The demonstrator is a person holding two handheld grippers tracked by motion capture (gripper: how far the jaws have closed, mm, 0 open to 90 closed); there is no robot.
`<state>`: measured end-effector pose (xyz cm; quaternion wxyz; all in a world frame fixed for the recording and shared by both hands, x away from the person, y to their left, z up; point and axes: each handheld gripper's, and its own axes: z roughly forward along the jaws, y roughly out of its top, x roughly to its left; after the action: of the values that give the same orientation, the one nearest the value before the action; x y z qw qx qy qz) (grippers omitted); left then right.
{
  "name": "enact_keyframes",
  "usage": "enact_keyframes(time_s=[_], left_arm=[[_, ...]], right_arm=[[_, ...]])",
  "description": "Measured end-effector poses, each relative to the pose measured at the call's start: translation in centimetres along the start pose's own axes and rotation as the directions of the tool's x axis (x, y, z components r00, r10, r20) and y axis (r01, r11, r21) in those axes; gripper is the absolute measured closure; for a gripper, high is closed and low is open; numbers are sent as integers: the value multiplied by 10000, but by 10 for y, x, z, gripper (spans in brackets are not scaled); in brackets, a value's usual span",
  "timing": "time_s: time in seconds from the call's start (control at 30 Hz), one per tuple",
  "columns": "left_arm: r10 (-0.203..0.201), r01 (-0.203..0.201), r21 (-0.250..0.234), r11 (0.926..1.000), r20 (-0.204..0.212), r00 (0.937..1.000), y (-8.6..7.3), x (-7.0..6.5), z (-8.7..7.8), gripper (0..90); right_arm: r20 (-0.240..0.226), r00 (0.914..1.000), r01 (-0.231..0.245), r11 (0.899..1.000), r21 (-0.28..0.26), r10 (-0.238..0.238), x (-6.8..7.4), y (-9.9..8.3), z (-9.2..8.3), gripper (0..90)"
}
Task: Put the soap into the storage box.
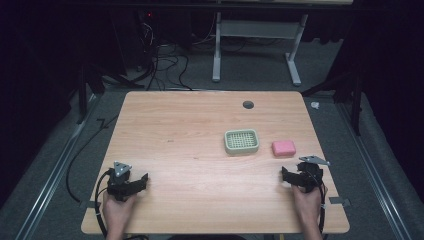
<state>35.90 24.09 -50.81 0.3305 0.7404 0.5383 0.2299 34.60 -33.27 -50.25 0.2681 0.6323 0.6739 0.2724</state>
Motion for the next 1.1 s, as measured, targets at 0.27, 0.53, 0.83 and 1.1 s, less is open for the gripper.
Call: enact_keyframes(time_s=[0.27,0.53,0.83,1.1], left_arm=[[-34,34,-36,10000,-27,10000,0,0,0,246],[-33,33,-35,10000,-14,10000,0,0,0,245],[-27,27,-20,10000,-11,10000,0,0,0,244],[-23,23,-17,10000,-16,10000,0,0,0,245]], right_arm=[[-14,10000,11,10000,-7,-12,0,0,0,139],[-12,10000,-13,10000,-10,13,1,-1,-1,136],[-355,9993,131,9999,-34,-132,-2,-1,-1,133],[-401,9991,112,9999,-7,-112,-5,-1,-3,145]])
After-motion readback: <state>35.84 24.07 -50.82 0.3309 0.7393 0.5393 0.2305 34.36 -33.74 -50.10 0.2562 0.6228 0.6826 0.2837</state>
